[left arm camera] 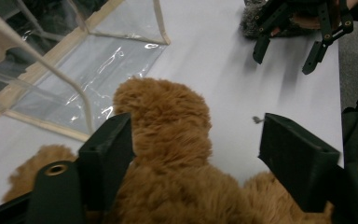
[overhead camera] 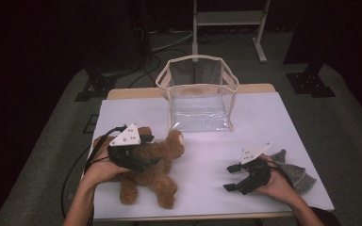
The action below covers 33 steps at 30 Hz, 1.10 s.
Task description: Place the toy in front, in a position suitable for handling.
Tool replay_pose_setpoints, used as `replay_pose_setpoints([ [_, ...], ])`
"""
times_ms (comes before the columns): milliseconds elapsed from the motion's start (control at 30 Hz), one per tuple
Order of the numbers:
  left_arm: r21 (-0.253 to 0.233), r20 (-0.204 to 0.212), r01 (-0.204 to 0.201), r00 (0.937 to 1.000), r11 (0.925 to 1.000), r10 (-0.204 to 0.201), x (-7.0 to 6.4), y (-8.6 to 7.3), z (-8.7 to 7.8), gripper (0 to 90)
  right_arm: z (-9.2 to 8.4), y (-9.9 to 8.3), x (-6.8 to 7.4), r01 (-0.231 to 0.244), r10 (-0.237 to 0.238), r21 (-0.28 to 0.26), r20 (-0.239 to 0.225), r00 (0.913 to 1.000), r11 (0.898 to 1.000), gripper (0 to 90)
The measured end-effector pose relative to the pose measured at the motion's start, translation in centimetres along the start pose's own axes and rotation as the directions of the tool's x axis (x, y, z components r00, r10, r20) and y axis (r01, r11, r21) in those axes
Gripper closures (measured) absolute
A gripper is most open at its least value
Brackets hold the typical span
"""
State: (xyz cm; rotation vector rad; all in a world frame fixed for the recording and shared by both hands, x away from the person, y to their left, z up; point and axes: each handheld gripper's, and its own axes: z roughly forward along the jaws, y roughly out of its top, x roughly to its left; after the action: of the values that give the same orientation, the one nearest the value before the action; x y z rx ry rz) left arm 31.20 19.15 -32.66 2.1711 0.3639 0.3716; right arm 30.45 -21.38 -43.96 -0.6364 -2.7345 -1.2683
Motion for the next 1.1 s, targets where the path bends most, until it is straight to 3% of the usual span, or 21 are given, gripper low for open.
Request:
replay_pose_setpoints([
  [100,-0.006,0.009,0.017,0.9998,0.9998,-0.017,1.0,-0.2,-0.7,30.9,0.1,0.1,0.1,0.004,-0.004,0.011,-0.001,1.0000,1.000,23.9],
  [300,0.019,-0.024,0.018,0.9996,0.9997,-0.017,2.6,-0.4,-1.7,36.9,0.0,0.0,0.1,0.002,-0.002,0.010,0.001,1.0000,1.000,23.9],
  [367,0.029,-0.029,0.049,0.9984,0.9984,-0.048,3.7,-0.6,-1.9,37.3,0.0,0.0,0.1,0.000,0.000,0.012,-0.002,1.0000,1.000,23.9],
  [600,0.068,-0.038,0.098,0.9947,0.9928,-0.096,5.9,-1.5,-1.6,38.7,0.3,0.3,0.5,0.013,-0.013,0.014,-0.014,0.9998,1.000,23.9],
  [733,0.088,-0.042,0.100,0.9944,0.9911,-0.097,6.4,-1.8,-1.1,35.3,0.5,0.8,0.9,0.019,-0.019,0.001,-0.036,0.9992,1.000,23.9],
  [767,0.092,-0.038,0.105,0.9941,0.9902,-0.102,6.6,-1.9,-0.7,35.3,0.9,1.4,1.4,0.015,-0.017,-0.023,-0.078,0.9968,1.000,23.9],
  [933,0.123,-0.035,0.109,0.9938,0.9864,-0.105,6.9,-2.0,0.3,38.7,2.3,3.3,2.7,0.054,-0.058,-0.041,-0.110,0.9922,0.998,23.7],
  [967,0.133,-0.024,0.100,0.9949,0.9860,-0.098,6.9,-2.1,0.7,41.7,3.3,4.6,3.4,0.081,-0.088,-0.056,-0.125,0.9883,0.995,23.7],
  [1067,0.143,-0.021,0.101,0.9948,0.9845,-0.099,6.9,-2.1,0.9,55.6,4.5,5.7,4.0,0.084,-0.093,-0.066,-0.144,0.9852,0.994,23.8],
  [1100,0.146,-0.024,0.098,0.9952,0.9844,-0.095,6.9,-2.1,1.0,59.4,6.0,6.7,4.7,0.080,-0.089,-0.060,-0.168,0.9818,0.995,23.7],
])
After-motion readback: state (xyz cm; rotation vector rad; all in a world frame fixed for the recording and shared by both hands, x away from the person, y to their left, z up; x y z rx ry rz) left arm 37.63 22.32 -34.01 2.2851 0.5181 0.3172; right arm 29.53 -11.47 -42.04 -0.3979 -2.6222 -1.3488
